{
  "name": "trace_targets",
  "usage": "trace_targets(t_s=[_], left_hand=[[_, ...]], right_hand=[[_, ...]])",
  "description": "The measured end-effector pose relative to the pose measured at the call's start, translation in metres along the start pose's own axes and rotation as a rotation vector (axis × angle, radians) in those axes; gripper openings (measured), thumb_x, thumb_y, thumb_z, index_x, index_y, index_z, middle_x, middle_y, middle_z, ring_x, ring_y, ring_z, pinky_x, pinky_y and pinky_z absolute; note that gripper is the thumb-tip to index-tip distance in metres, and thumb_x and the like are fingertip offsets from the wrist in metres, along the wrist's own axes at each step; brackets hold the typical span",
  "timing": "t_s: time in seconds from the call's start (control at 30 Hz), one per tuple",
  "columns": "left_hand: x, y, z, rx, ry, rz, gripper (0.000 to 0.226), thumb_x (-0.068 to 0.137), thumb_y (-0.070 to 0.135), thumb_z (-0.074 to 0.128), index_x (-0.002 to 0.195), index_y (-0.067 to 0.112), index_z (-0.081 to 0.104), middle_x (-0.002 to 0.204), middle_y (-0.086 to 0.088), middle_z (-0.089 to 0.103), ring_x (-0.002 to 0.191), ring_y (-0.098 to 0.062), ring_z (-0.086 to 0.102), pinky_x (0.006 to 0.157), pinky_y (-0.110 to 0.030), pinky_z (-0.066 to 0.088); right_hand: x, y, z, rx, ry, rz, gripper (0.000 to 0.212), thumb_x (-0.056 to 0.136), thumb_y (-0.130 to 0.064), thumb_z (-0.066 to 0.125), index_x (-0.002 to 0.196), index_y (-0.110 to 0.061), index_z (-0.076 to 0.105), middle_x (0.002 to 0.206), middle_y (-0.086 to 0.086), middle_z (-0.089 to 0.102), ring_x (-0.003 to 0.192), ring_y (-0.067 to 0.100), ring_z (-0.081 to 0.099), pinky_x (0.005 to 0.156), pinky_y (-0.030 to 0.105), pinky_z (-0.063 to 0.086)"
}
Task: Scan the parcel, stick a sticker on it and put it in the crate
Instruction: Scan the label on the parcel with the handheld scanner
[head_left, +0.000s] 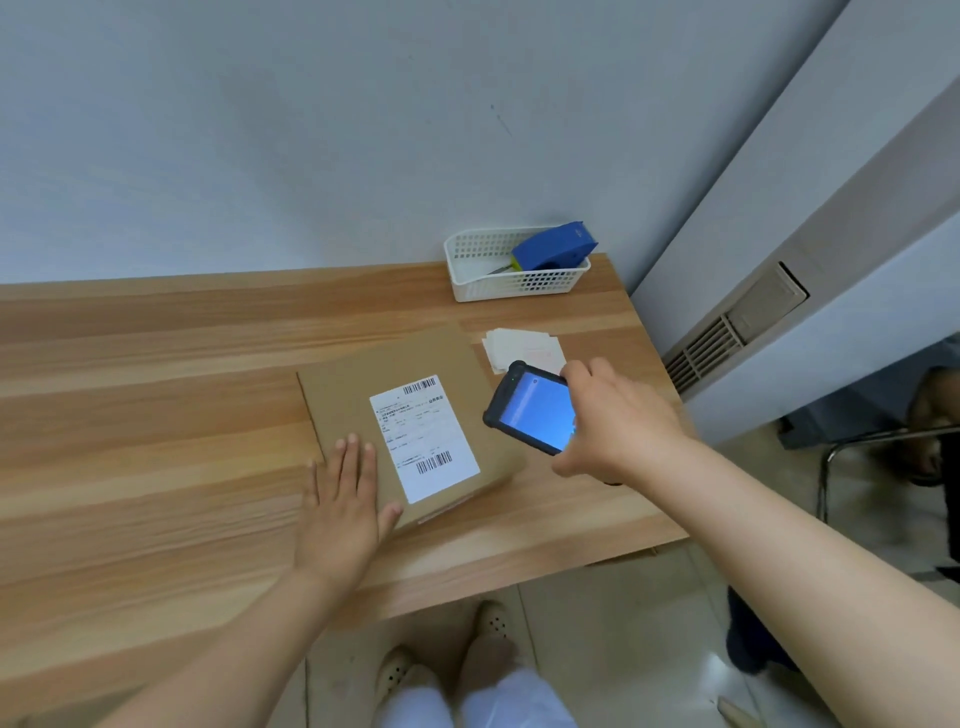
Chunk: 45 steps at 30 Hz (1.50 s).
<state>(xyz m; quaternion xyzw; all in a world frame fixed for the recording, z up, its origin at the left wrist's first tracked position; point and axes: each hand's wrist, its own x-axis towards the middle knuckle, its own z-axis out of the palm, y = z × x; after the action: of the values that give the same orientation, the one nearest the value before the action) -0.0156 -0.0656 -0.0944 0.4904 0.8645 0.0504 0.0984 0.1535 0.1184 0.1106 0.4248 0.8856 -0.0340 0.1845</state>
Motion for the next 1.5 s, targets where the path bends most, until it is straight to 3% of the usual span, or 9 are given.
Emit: trace_targets(t_s=[0.13,0.4,0.6,0.73,0.97,1.1,1.17,1.37,1.5], left_hand=[[-0.009,0.007,0.005,0.025,0.062,-0.007,0.074,0.081,0.049,0.032,0.134,-0.002,0.035,0.141,-0.024,0.042,0.134,-0.03,0.021,0.111,-0.046,-0.001],[-0.022,0.016,0.007,0.059,0.138,-0.034,0.075,0.08,0.046,0.033,0.136,-0.003,0.029,0.143,-0.024,0.038,0.143,-0.016,-0.017,0.113,-0.046,-0.003],[-0.023,0.021,0.008,0.108,0.157,-0.035,0.076,0.079,0.046,0.032,0.137,-0.003,0.026,0.142,-0.025,0.039,0.14,-0.026,0.006,0.115,-0.043,-0.009],[-0.024,0.023,0.01,0.123,0.177,-0.05,0.076,0.08,0.047,0.031,0.137,-0.002,0.025,0.143,-0.024,0.038,0.143,-0.017,-0.015,0.113,-0.045,-0.004],[-0.026,0.025,0.013,0.103,0.194,-0.06,0.078,0.084,0.053,0.028,0.138,-0.003,0.026,0.144,-0.026,0.036,0.143,-0.017,-0.017,0.114,-0.045,-0.005],[-0.03,0.031,0.014,0.042,0.188,-0.131,0.098,0.071,0.043,0.071,0.137,-0.007,0.02,0.144,-0.032,0.03,0.14,-0.033,0.007,0.113,-0.043,-0.014],[-0.034,0.035,0.012,0.019,0.169,-0.165,0.104,0.064,0.039,0.079,0.137,-0.009,0.021,0.144,-0.035,0.029,0.137,-0.042,0.02,0.112,-0.043,-0.014],[-0.035,0.039,0.015,-0.05,0.148,-0.253,0.107,0.066,0.039,0.077,0.138,-0.011,0.016,0.143,-0.041,0.02,0.135,-0.049,0.023,0.11,-0.058,0.013],[-0.037,0.043,0.009,-0.146,0.144,-0.286,0.103,0.073,0.038,0.071,0.14,-0.01,0.01,0.147,-0.037,0.007,0.137,-0.048,0.019,0.111,-0.052,0.016]], right_hand=[[-0.028,0.001,-0.005,-0.058,-0.044,0.017,0.055,0.061,-0.037,0.074,0.097,-0.019,0.036,0.094,0.0,0.04,0.061,0.015,0.042,0.048,0.028,0.031],[-0.07,0.01,-0.009,-0.16,-0.111,-0.005,0.052,0.059,-0.034,0.073,0.093,-0.02,0.037,0.086,-0.002,0.04,0.065,0.016,0.05,0.047,0.028,0.035],[-0.091,0.024,-0.002,-0.17,-0.085,-0.052,0.051,0.061,-0.034,0.073,0.091,-0.021,0.033,0.09,-0.001,0.042,0.068,0.018,0.049,0.045,0.027,0.027],[-0.098,0.034,0.001,-0.173,-0.089,-0.06,0.051,0.061,-0.035,0.072,0.088,-0.021,0.031,0.089,-0.001,0.04,0.067,0.019,0.048,0.045,0.027,0.025],[-0.102,0.046,0.001,-0.199,-0.097,-0.078,0.052,0.061,-0.035,0.072,0.092,-0.021,0.033,0.091,-0.001,0.042,0.07,0.019,0.049,0.046,0.027,0.029],[-0.102,0.05,-0.001,-0.211,-0.088,-0.086,0.052,0.061,-0.035,0.072,0.092,-0.021,0.032,0.088,-0.001,0.04,0.069,0.018,0.048,0.047,0.026,0.029],[-0.102,0.05,-0.003,-0.214,-0.09,-0.089,0.053,0.062,-0.035,0.073,0.091,-0.021,0.031,0.088,-0.001,0.04,0.069,0.018,0.048,0.047,0.026,0.03],[-0.101,0.052,-0.005,-0.224,-0.103,-0.098,0.056,0.062,-0.038,0.074,0.1,-0.021,0.036,0.091,-0.001,0.042,0.074,0.018,0.052,0.054,0.028,0.039],[-0.099,0.05,-0.006,-0.228,-0.102,-0.109,0.053,0.064,-0.038,0.072,0.094,-0.021,0.032,0.091,-0.001,0.041,0.073,0.018,0.05,0.051,0.027,0.035]])
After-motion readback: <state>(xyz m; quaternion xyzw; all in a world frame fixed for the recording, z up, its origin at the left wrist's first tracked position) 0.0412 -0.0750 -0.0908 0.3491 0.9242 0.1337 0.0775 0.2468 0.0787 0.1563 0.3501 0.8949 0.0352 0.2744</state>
